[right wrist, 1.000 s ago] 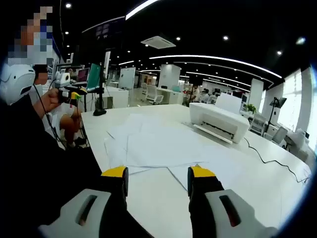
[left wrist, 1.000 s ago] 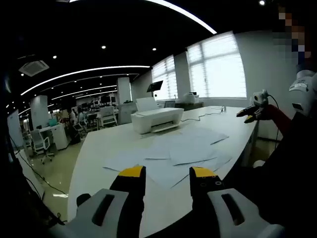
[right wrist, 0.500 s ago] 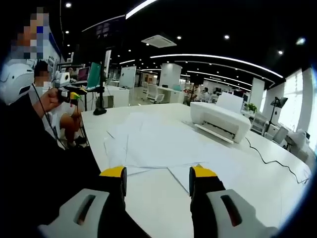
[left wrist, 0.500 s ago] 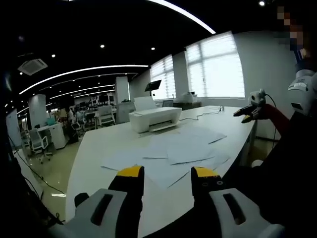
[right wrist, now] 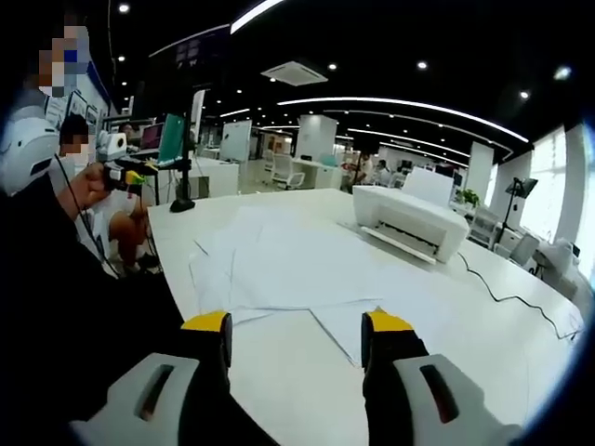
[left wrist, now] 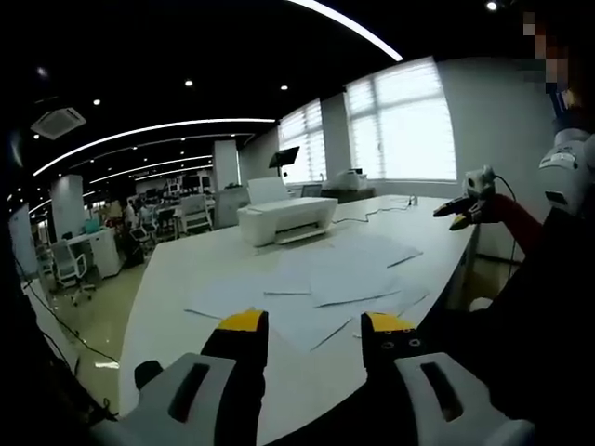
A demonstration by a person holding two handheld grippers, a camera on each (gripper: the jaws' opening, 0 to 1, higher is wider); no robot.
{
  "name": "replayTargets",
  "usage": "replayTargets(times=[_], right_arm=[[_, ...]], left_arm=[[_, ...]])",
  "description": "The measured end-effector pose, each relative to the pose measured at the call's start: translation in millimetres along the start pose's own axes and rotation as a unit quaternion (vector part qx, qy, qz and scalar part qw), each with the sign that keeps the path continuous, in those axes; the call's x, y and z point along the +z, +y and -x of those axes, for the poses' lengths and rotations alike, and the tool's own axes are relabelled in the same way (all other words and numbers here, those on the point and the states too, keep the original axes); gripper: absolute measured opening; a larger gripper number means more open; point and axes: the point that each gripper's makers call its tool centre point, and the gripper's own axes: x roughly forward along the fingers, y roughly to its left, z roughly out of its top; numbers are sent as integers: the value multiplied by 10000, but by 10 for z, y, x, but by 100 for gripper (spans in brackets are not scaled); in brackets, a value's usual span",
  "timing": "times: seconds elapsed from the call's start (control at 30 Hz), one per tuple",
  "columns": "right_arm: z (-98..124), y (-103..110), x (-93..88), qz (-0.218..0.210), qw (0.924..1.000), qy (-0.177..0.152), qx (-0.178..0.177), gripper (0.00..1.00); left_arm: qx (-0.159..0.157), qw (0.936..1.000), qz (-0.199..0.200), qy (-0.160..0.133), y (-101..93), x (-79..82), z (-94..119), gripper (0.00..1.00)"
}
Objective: Organize the stack of printing papers by aligning and flattening the scattered papers on the table
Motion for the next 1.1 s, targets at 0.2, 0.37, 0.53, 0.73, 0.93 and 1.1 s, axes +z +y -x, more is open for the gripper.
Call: replayTargets(times=[0.2, 0.37, 0.53, 0.73, 0.93, 1.1], right_arm=[[-22, -23, -30, -10, 10000, 40, 4, 53], [-40, -73, -28, -1, 10000, 59, -21, 53], [-80, -129, -40, -5, 9999, 102, -35, 53], [-141, -221, -58, -57, 9999, 146, -56, 53], [-205, -273, -43, -65, 9998, 175, -43, 53], [-265, -304, -26, -44, 9998, 217, -19, 53]], left_arm=[[-6, 10000, 4, 18, -8, -5, -18, 45], [-32, 10000, 17, 48, -22, -26, -64, 45], [-59, 9999, 48, 96, -17, -67, -109, 45], [-65, 9999, 81, 121, 5, -92, -175, 45], [-106, 9998, 83, 156, 1, -108, -227, 45], [-132, 9997, 96, 172, 1, -131, -257, 45]])
